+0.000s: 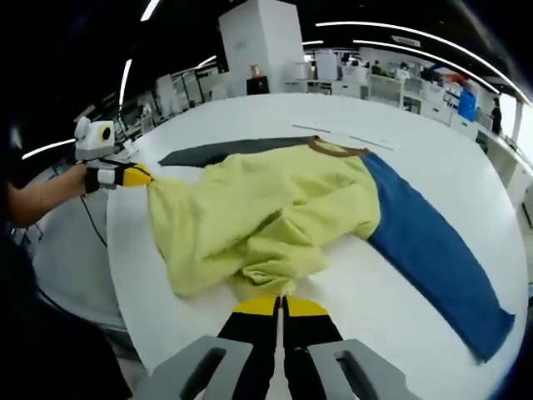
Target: Fold the garment on the visible template until the final outline fits inside the template.
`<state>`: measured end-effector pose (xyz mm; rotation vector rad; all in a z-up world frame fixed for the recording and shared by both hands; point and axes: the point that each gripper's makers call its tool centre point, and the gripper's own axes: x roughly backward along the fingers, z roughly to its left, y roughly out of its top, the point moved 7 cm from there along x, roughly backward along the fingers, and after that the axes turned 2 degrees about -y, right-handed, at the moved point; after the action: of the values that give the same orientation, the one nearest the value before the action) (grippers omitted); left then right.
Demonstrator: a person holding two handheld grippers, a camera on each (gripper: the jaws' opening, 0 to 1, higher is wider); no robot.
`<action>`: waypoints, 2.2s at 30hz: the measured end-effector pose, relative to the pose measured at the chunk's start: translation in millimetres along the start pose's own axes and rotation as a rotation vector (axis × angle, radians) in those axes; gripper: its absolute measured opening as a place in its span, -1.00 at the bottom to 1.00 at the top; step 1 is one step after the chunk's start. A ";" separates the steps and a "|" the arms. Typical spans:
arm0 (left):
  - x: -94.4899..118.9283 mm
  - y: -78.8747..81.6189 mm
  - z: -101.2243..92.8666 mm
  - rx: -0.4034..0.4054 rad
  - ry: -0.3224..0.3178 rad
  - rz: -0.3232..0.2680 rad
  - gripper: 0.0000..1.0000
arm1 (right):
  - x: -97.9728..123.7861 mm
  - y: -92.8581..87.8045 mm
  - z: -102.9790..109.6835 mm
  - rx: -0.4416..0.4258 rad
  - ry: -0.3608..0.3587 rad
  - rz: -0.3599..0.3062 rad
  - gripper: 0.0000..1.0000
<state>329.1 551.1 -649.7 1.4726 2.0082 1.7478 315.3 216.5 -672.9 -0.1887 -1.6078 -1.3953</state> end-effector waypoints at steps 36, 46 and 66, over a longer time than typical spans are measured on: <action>39.3 -41.9 10.7 0.141 0.120 0.151 -1.00 | 78.1 -39.1 27.8 -0.155 -0.124 -0.041 -1.00; 36.6 -57.7 14.2 0.183 0.142 0.196 -1.00 | 59.3 -73.2 32.7 -0.100 -0.146 0.131 -1.00; 42.7 -65.9 14.8 0.124 0.100 0.188 -0.91 | 44.3 -91.6 21.1 -0.158 -0.155 0.175 -1.00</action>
<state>277.5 599.5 -686.8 1.6952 2.1245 1.8299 220.7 183.6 -700.7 -0.5307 -1.5641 -1.3985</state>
